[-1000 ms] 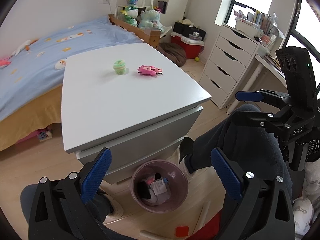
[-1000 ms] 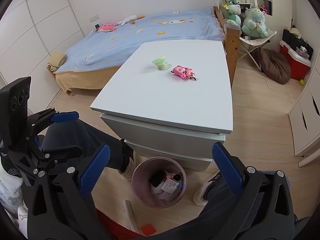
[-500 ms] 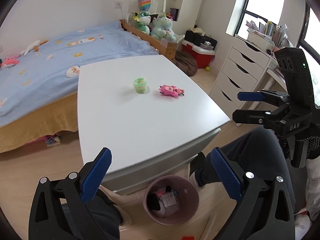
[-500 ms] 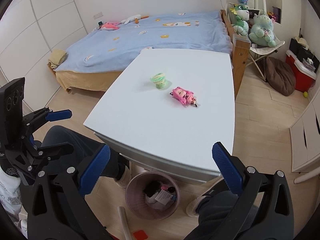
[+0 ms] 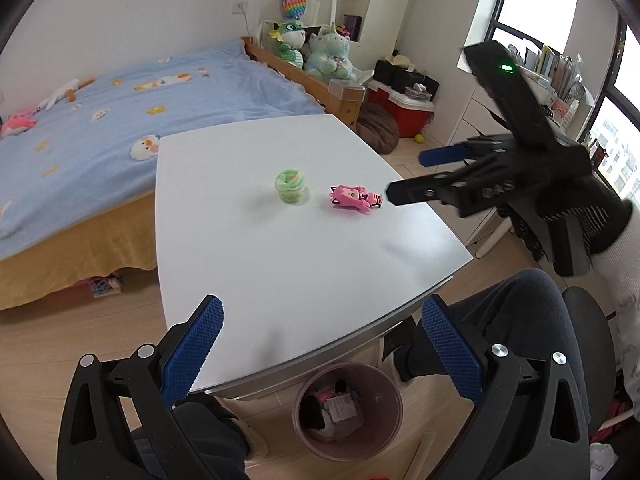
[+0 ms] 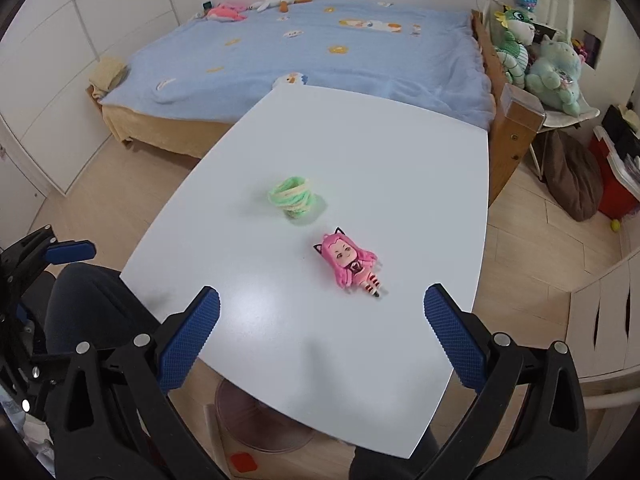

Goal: Collect trash
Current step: 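Grasp the pink-haired anime girl figure with the right tool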

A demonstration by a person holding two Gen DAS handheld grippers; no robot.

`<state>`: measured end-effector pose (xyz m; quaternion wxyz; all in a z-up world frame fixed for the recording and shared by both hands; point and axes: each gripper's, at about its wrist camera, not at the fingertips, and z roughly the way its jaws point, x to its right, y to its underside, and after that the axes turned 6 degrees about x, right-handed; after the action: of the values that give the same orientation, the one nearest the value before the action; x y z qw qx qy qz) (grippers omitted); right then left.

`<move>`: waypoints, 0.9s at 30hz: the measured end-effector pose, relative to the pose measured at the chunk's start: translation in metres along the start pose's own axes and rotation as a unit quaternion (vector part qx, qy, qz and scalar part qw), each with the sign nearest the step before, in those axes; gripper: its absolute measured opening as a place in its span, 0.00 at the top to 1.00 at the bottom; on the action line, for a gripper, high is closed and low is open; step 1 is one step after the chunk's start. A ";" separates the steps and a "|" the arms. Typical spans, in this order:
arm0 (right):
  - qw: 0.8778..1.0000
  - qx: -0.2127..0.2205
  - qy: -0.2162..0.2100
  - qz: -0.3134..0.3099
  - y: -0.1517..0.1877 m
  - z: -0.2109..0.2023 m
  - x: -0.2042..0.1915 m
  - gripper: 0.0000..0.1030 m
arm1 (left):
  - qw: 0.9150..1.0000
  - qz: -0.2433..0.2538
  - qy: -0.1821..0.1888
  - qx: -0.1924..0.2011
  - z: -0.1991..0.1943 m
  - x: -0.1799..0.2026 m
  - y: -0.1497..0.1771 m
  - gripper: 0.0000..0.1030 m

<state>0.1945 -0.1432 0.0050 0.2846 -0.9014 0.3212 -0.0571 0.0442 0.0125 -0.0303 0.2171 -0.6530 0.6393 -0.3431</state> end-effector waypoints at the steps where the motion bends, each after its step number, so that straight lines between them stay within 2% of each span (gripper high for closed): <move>1: 1.000 -0.009 -0.001 -0.008 -0.004 0.007 0.001 0.03 | 1.000 -0.001 0.001 0.000 0.000 0.000 0.000 0.07; 8: 0.998 -0.059 -0.009 -0.022 -0.016 0.049 0.010 0.03 | 1.000 -0.008 0.000 -0.003 -0.001 -0.006 0.002 0.07; 9: 0.998 -0.063 -0.007 -0.027 -0.016 0.052 0.009 0.07 | 1.000 -0.010 0.000 -0.003 0.000 -0.006 0.002 0.07; 10: 0.997 -0.068 -0.002 -0.037 -0.017 0.056 0.008 0.16 | 1.000 -0.011 0.000 -0.003 0.000 -0.007 0.003 0.07; 12: 0.996 -0.077 0.004 -0.051 -0.019 0.063 0.006 0.24 | 1.000 -0.013 0.001 -0.003 0.000 -0.008 0.003 0.07; 16: 0.995 -0.083 0.007 -0.059 -0.019 0.072 0.007 0.28 | 1.000 -0.016 0.002 -0.002 0.001 -0.009 0.004 0.07; 22: 0.994 -0.091 0.001 -0.060 -0.014 0.079 0.007 0.49 | 1.000 -0.017 0.004 -0.003 0.002 -0.010 0.004 0.07; 24: 0.994 -0.091 0.003 -0.060 -0.012 0.080 0.007 0.50 | 1.000 -0.018 0.005 -0.004 0.003 -0.011 0.003 0.07; 27: 0.995 -0.084 0.002 -0.057 -0.011 0.078 0.008 0.60 | 1.000 -0.017 0.007 -0.005 0.005 -0.010 0.003 0.07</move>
<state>0.2287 -0.1039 -0.0544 0.2033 -0.9389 0.2738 -0.0472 0.0460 0.0217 -0.0375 0.2035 -0.6625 0.6316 -0.3476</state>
